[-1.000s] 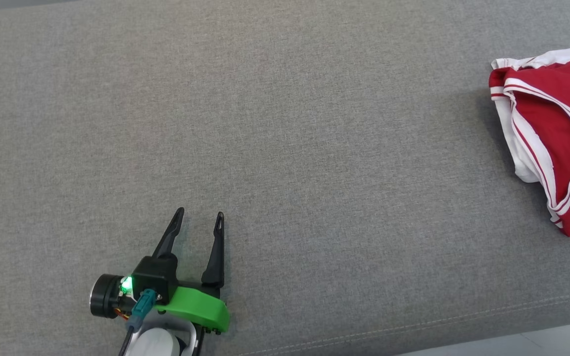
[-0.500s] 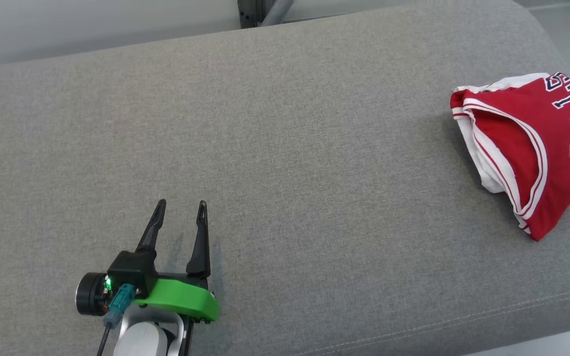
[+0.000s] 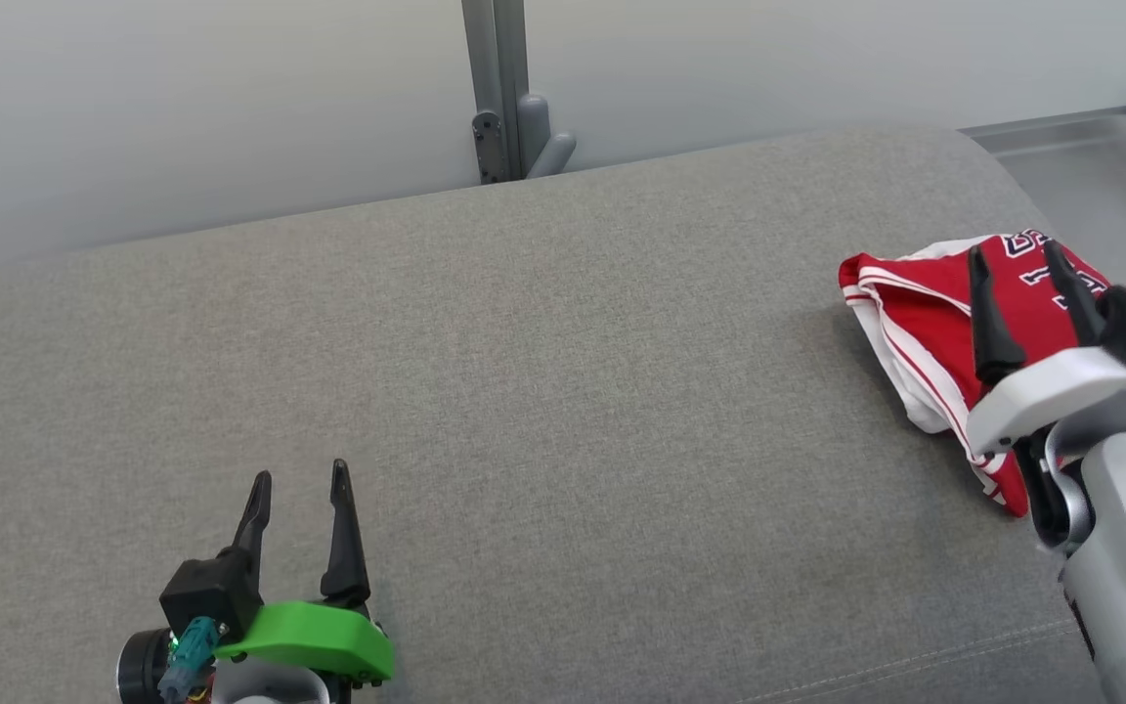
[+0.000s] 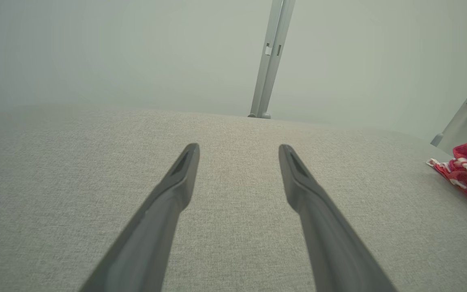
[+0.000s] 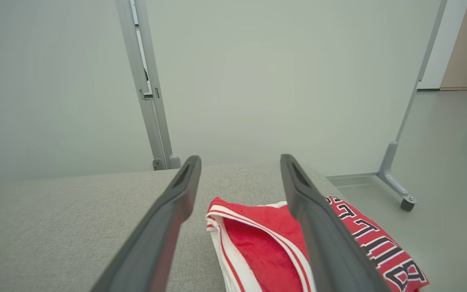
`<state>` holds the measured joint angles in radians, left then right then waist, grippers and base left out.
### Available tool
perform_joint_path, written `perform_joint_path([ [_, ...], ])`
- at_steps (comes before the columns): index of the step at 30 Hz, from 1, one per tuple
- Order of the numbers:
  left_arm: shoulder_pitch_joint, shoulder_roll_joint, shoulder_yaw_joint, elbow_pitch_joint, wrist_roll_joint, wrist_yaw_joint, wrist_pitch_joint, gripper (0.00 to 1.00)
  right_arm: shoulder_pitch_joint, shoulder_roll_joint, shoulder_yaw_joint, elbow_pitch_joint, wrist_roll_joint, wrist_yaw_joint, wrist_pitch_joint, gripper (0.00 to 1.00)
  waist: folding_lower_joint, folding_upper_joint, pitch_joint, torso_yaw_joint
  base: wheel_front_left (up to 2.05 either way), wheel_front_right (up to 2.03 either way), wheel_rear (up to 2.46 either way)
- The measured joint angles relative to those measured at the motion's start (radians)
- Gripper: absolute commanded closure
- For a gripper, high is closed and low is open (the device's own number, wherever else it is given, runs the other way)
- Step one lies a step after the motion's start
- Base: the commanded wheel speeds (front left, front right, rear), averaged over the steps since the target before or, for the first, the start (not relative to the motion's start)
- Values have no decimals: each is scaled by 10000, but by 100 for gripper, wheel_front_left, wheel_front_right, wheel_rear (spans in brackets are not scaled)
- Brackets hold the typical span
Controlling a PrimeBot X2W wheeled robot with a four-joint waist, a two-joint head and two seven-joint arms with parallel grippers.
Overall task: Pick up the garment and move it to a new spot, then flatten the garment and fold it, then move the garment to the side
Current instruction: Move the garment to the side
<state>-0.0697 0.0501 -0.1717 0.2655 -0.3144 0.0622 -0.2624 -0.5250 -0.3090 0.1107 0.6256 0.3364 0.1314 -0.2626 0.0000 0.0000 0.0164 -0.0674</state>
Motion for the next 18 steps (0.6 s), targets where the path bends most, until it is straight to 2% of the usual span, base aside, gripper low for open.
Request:
perform_joint_path([
  [7, 354, -2, 219, 232, 136, 265, -2, 0, 1932, 445, -21, -1981, 176, 0, 17, 0, 0, 1, -438, 336, 0, 0, 0],
  [18, 764, -4, 81, 307, 98, 263, 0, 0, 4222, 1925, -771, -4372, -1057, -2, 234, 0, 0, 0, -573, 955, 0, 0, 0],
])
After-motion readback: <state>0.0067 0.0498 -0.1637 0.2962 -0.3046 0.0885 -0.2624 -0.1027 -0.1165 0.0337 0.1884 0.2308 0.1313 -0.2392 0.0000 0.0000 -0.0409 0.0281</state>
